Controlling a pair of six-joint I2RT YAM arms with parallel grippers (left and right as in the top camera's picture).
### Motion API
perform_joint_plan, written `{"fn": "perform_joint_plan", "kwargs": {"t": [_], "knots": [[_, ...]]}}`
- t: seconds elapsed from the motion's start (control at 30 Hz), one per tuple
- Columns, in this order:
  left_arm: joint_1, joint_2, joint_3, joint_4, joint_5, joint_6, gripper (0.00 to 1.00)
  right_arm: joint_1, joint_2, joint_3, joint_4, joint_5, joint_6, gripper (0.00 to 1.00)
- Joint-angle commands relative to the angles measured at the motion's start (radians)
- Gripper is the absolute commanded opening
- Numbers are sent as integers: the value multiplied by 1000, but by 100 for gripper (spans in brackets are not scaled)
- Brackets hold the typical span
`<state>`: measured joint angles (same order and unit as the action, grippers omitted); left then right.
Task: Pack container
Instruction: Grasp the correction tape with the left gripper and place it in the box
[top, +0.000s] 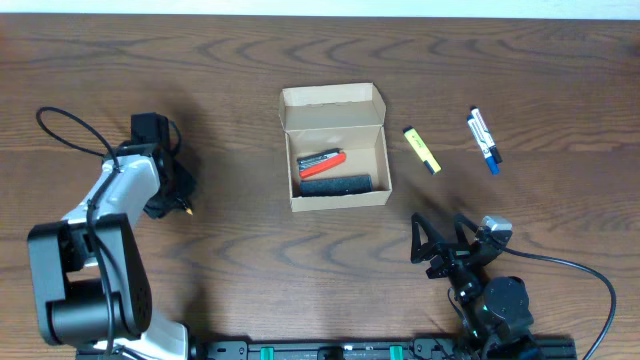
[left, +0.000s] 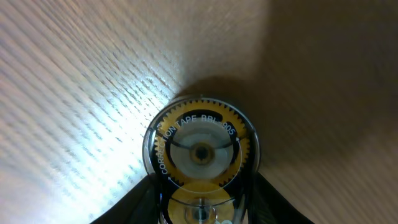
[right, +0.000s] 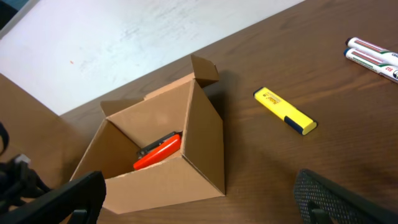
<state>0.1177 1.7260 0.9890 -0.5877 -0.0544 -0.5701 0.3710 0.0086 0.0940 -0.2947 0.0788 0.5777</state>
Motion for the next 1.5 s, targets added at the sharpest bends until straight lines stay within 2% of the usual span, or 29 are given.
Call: {"fn": "perform_joint_plan", "kwargs": {"t": [0.0,0.17,0.4,0.57,0.67,0.73,1.0,1.27,1.37,1.47], "knots": [[-4,-81,88,-24,-1,65,35,-11,0,-3,-1,6,9,99],[-79,-163,182,-64,-1,132,35,-11,0,-3,-1,6,9,99],[-329,-195,340,-79,3,281,35,-11,0,-3,-1,6,9,99],[-514,-195,376,-11,15,518,40,-11,0,-3,-1,6,9,99],[-579,-186,376,13,101,694,43,-11,0,-3,-1,6,9,99],[-614,-175,376,26,170,791,41,-11,0,-3,-1,6,9,99],[-678,-64,376,12,240,1081,45,-11,0,-3,-1,6,9,99],[-682,53,376,11,238,1341,46,-11,0,-3,-1,6,9,99],[-681,87,376,12,227,1399,44,-11,0,-3,-1,6,9,99],[-679,107,376,12,196,1402,42,-11,0,-3,-1,6,9,99]]}}
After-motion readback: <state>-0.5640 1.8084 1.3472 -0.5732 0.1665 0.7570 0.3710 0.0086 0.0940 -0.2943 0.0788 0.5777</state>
